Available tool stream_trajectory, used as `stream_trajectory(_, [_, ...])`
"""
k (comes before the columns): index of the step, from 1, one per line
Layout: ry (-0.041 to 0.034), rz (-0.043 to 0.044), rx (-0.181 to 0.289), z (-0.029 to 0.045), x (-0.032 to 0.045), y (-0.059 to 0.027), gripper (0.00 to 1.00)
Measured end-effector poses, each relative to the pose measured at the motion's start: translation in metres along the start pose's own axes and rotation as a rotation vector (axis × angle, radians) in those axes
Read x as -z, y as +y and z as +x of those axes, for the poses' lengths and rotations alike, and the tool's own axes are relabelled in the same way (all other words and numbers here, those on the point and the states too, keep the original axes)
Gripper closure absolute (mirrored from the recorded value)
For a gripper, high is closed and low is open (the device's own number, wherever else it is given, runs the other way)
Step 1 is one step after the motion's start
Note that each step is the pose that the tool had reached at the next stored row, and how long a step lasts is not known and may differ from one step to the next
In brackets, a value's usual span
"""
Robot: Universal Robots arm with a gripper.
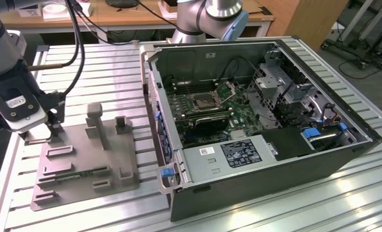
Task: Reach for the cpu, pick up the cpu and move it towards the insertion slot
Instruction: 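Pick up the cpu and move it towards the insertion slot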
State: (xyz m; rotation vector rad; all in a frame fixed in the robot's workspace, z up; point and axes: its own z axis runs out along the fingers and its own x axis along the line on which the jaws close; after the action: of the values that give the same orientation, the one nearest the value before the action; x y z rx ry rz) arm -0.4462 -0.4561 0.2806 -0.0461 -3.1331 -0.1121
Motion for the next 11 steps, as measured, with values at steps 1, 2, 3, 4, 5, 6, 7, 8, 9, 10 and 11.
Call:
stream_trajectory(1, [0.0, 0.0, 0.0, 0.0, 0.0008, 0.0001, 0.45])
stream_trajectory(2, [0.0, 0.0, 0.0, 0.0, 0.0015, 0.0001, 0.45])
stream_trajectory(3, [-0.0001, 0.0, 0.0, 0.0, 0.0023, 0.0002, 0.45])
stream_trajectory(4, [0.0, 0.0, 0.0, 0.0, 0.0034, 0.0002, 0.45])
stream_trajectory(5, [-0.0001, -0.0001, 0.0, 0.0001, 0.0045, 0.0003, 0.45])
stream_trajectory(6, [-0.0001, -0.0001, 0.0, 0.0, 0.0056, 0.0004, 0.45])
stream_trajectory(7, [-0.0001, -0.0001, 0.0, 0.0, 0.0063, 0.0005, 0.45])
stream_trajectory(8, [0.0, 0.0001, 0.0, 0.0001, 0.0071, 0.0005, 0.45])
stream_trajectory(9, [0.0, 0.0, 0.0, 0.0001, 0.0079, 0.0006, 0.45])
stream_trajectory(10, [-0.0002, -0.0001, 0.0, 0.0001, 0.0088, 0.0006, 0.45])
stream_trajectory(11, [-0.0002, -0.0001, 0.0, 0.0001, 0.01, 0.0007, 0.45])
